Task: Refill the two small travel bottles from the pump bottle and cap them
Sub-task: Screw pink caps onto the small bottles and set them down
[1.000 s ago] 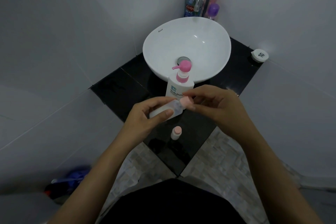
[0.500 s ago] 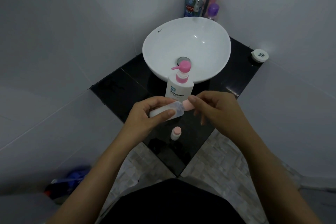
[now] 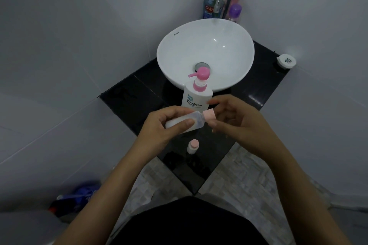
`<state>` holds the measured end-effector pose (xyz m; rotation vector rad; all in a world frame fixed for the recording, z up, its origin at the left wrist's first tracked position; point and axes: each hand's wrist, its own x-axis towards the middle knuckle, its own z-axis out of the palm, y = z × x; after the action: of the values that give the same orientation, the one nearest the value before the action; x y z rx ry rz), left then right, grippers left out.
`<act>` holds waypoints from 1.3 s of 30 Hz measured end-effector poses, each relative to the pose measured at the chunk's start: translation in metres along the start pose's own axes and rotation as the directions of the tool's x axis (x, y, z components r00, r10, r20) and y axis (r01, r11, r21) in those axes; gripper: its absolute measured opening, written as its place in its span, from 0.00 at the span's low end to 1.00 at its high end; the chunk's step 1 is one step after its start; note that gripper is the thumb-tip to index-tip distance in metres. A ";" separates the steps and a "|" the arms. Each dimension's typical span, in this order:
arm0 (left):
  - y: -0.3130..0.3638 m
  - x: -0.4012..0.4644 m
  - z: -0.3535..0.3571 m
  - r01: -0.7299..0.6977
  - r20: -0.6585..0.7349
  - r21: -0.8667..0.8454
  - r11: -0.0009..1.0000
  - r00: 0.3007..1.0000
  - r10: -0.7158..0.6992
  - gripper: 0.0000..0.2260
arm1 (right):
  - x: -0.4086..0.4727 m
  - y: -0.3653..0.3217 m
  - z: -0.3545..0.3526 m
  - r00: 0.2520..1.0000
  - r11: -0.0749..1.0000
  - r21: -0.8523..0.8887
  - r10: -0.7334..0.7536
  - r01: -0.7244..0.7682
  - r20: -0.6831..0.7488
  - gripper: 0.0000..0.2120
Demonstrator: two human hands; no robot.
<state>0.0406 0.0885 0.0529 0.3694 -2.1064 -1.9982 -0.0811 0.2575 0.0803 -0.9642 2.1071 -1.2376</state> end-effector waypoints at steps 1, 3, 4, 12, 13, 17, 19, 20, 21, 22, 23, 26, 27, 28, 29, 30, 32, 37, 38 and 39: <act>0.000 0.000 0.000 0.002 0.002 -0.002 1.000 1.000 -0.002 0.12 | 0.000 0.002 0.002 1.000 1.000 0.007 0.000 0.001 -0.014 0.12; 0.001 0.000 0.001 0.000 0.010 -0.004 1.000 1.000 0.000 0.12 | 0.001 0.000 0.008 0.996 0.999 0.032 0.044 -0.042 -0.075 0.14; 0.001 0.001 0.002 -0.003 0.013 0.000 1.000 1.000 0.003 0.11 | 0.002 -0.002 0.012 0.991 0.996 0.043 0.084 -0.080 -0.108 0.19; 0.001 0.001 0.003 0.000 0.006 0.000 1.000 1.000 0.000 0.11 | -0.005 0.002 0.006 0.999 0.996 0.090 0.011 -0.007 -0.047 0.13; 0.001 0.001 0.003 0.000 0.006 -0.002 1.000 1.000 0.000 0.10 | -0.004 0.003 0.008 0.998 0.997 0.071 0.014 -0.010 -0.055 0.11; 0.001 0.001 0.004 -0.001 0.004 0.001 1.000 1.000 0.001 0.11 | -0.002 -0.001 0.016 0.979 0.989 0.075 0.140 -0.130 -0.148 0.22; 0.000 0.001 0.004 0.005 -0.005 0.004 1.000 1.000 -0.005 0.12 | -0.002 -0.001 0.016 0.982 0.990 0.088 0.120 -0.108 -0.146 0.18; 0.000 0.001 0.004 0.007 -0.009 0.005 1.000 1.000 -0.007 0.12 | -0.003 -0.001 0.014 0.988 0.991 0.103 0.097 -0.085 -0.119 0.15; 0.000 0.000 0.003 0.008 -0.013 0.006 1.000 1.000 -0.008 0.12 | -0.004 0.000 0.012 0.994 0.992 0.111 0.063 -0.053 -0.089 0.14; -0.001 0.000 0.003 0.010 -0.016 0.004 1.000 1.000 -0.010 0.13 | -0.005 0.000 0.010 0.997 0.993 0.114 0.040 -0.033 -0.059 0.13; -0.001 0.000 0.002 0.012 -0.019 0.000 1.000 1.000 -0.012 0.13 | -0.005 0.002 0.010 0.998 0.994 0.108 0.027 -0.021 -0.051 0.11; -0.001 -0.001 0.003 0.014 -0.027 0.004 1.000 1.000 -0.014 0.15 | -0.004 -0.002 0.016 0.989 0.992 0.094 0.099 -0.088 -0.112 0.16; -0.001 -0.001 0.003 0.013 -0.029 0.010 1.000 1.000 -0.013 0.15 | -0.003 -0.002 0.018 0.983 0.989 0.093 0.129 -0.117 -0.133 0.20; -0.001 -0.001 0.004 0.014 -0.030 0.014 1.000 0.999 -0.013 0.16 | -0.003 -0.003 0.019 0.978 0.986 0.098 0.150 -0.137 -0.142 0.21; -0.001 -0.001 0.004 0.017 -0.033 0.014 1.000 0.999 -0.016 0.16 | -0.003 -0.003 0.019 0.978 0.985 0.104 0.149 -0.135 -0.143 0.21; -0.001 -0.001 0.004 0.021 -0.037 0.009 1.000 0.999 -0.020 0.16 | -0.003 -0.004 0.019 0.982 0.986 0.109 0.138 -0.124 -0.130 0.20; -0.002 -0.001 0.004 0.027 -0.043 -0.003 1.000 0.999 -0.028 0.17 | -0.005 -0.002 0.016 0.992 0.991 0.102 0.096 -0.087 -0.086 0.15; -0.001 -0.002 0.004 0.036 -0.040 -0.008 0.999 0.999 -0.037 0.16 | -0.006 0.000 0.018 0.989 0.989 0.116 0.100 -0.087 -0.111 0.11; -0.001 -0.002 0.005 0.038 -0.037 -0.008 0.999 0.999 -0.038 0.16 | -0.006 -0.001 0.020 0.982 0.987 0.119 0.128 -0.112 -0.139 0.17; -0.001 -0.002 0.006 0.040 -0.034 -0.009 0.999 0.999 -0.040 0.15 | -0.005 -0.002 0.021 0.977 0.985 0.120 0.143 -0.125 -0.158 0.20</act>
<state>0.0410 0.0944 0.0516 0.4444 -2.0855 -2.0067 -0.0618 0.2498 0.0726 -0.6797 2.1651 -1.3891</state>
